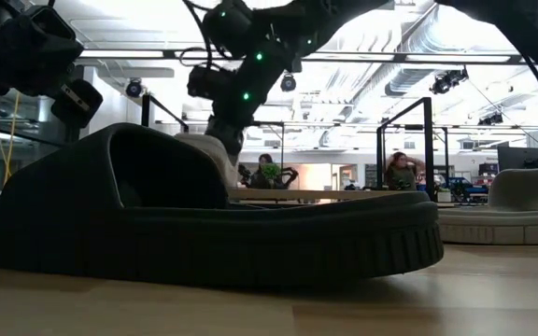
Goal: Pick and place slides into the shelf
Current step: Put the left gray slide on the shelf
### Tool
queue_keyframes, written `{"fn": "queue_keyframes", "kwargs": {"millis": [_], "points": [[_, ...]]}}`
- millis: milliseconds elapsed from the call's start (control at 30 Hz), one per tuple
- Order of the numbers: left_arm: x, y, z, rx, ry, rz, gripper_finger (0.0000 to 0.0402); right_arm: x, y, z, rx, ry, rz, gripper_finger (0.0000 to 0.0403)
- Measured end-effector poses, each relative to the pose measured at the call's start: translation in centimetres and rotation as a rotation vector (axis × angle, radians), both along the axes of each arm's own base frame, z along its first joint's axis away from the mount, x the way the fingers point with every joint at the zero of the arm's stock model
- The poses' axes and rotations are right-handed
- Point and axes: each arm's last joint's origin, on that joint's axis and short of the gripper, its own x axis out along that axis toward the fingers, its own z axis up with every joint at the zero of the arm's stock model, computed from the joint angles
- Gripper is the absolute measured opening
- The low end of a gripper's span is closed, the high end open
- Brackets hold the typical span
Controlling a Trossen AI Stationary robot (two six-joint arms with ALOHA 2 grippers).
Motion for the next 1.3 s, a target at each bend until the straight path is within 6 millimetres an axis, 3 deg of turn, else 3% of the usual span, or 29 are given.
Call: {"fn": "queue_keyframes", "kwargs": {"millis": [300,700,1300], "points": [[0.00,0.00,0.00,0.000,0.000,0.000,0.0001,0.31,-0.43,0.01,0.015,-0.047,0.006,0.0003],[0.00,0.00,-0.01,0.004,-0.001,0.000,0.0001,0.36,-0.62,0.14,0.012,-0.061,0.005,0.0086],[0.00,0.00,-0.01,0.014,-0.003,0.000,0.0001,0.40,-0.61,0.07,0.108,-0.119,-0.012,0.0139]]}}
